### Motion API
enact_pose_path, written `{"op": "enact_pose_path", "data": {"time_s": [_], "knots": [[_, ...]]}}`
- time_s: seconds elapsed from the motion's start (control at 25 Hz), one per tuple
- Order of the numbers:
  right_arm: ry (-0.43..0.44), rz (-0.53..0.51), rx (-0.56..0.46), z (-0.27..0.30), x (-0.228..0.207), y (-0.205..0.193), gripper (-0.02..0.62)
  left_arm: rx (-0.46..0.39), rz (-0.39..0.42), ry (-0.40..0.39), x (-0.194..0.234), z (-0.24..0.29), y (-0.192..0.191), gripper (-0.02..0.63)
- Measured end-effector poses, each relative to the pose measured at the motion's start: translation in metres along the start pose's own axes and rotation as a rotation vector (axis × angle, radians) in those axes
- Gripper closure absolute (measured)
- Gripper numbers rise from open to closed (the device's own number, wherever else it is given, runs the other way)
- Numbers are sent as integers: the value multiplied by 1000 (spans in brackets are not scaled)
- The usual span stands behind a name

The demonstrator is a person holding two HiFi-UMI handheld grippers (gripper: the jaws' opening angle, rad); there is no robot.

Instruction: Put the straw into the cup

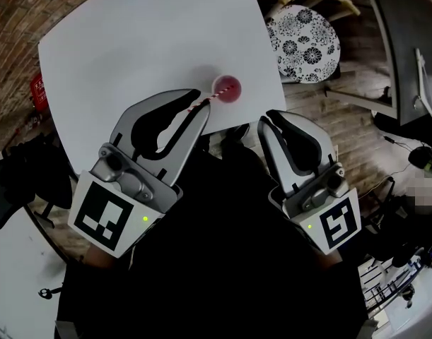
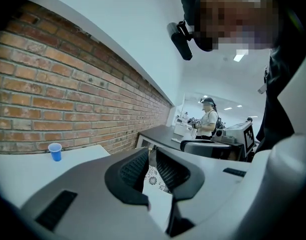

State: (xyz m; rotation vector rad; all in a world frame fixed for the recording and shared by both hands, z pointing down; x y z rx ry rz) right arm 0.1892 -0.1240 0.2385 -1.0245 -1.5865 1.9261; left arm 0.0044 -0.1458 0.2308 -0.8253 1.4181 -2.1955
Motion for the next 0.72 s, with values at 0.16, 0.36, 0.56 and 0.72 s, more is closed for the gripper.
{"op": "enact_pose_path", "data": {"time_s": [0.16,0.36,0.56,0.72], "knots": [[-6,-5,4,0,-2,0,543,-2,-2,1,2,1,1,548],[-7,-13,5,1,-3,1,543,-2,-2,2,3,2,1,548],[-2,-14,8,0,-3,2,543,2,-12,5,3,3,1,548],[-2,-11,8,-2,-4,2,543,-1,-26,11,4,2,1,548]]}}
Point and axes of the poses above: the fingertips, and each gripper's own axes: z forward along the fingers, x to its left, y out of its top, the point moved 8 cm from there along -z, backward along the fingers, and after that the axes turned 4 degrees about y, right-handed, at the moved point
